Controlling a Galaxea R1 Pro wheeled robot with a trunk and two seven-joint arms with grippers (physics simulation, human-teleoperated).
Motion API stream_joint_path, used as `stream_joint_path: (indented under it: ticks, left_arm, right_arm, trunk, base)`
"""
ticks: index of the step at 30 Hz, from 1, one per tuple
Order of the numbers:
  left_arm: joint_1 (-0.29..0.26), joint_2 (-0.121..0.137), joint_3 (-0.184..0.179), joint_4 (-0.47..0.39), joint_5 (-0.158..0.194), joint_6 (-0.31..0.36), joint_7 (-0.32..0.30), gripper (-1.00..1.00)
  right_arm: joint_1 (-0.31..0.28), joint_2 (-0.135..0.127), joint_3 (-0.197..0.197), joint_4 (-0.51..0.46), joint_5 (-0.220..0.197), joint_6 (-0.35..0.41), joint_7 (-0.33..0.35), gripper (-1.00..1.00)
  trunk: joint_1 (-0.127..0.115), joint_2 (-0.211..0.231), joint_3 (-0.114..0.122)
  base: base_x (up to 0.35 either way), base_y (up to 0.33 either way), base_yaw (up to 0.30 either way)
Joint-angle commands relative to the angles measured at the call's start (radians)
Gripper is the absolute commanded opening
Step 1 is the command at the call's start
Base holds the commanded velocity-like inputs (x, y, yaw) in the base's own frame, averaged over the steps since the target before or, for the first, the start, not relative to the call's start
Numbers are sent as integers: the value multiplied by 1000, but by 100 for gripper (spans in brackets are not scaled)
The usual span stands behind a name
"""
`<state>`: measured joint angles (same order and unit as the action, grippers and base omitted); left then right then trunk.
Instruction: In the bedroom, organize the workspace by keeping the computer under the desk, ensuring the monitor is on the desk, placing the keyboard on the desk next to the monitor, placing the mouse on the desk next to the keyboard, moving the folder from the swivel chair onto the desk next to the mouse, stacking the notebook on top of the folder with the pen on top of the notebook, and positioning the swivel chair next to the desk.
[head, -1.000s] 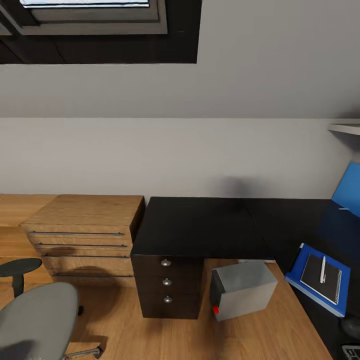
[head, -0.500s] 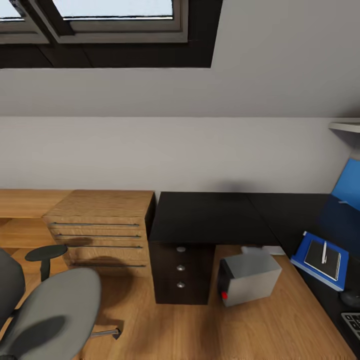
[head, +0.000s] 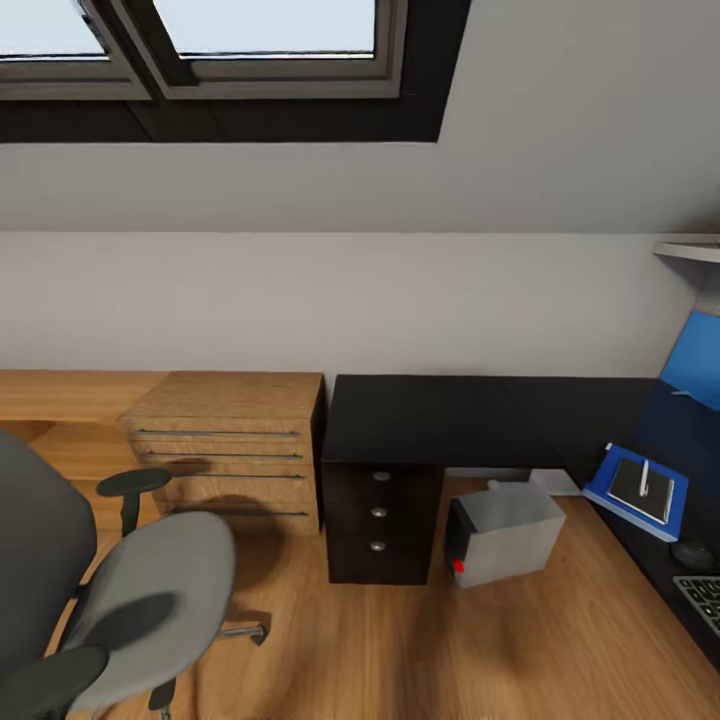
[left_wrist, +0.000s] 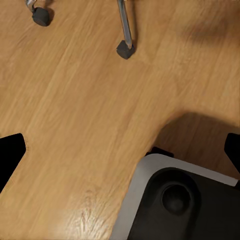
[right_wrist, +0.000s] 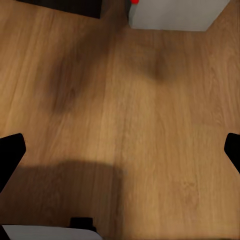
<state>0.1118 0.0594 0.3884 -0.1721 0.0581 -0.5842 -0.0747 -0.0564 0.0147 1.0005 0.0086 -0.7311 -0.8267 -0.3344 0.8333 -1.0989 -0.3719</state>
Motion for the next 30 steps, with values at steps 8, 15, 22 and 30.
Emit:
stream_joint_path:
  ticks: [8,15,22,30]
  left_arm:
    - [0,-4,5,41,6,-69,2,100]
    - [0,-6,7,44,6,-70,4,100]
    - [0,-8,7,63,6,-67,4,100]
    - [0,-6,8,66,8,-67,4,100]
  right_arm:
    - [21,1,10,2,2,-48,41,100]
    - [22,3,10,1,0,-47,72,100]
    - [23,2,9,1,-4,-48,77,100]
    - [23,3,9,1,-5,-54,75,100]
  trunk:
    - [0,-1,-1]
    - [0,-1,-1]
    - [0,-1,-1]
    - [-16,27,12]
  base:
    - [-44,17,26]
    - [-4,1,200]
    - [-1,0,261]
    - [0,0,273]
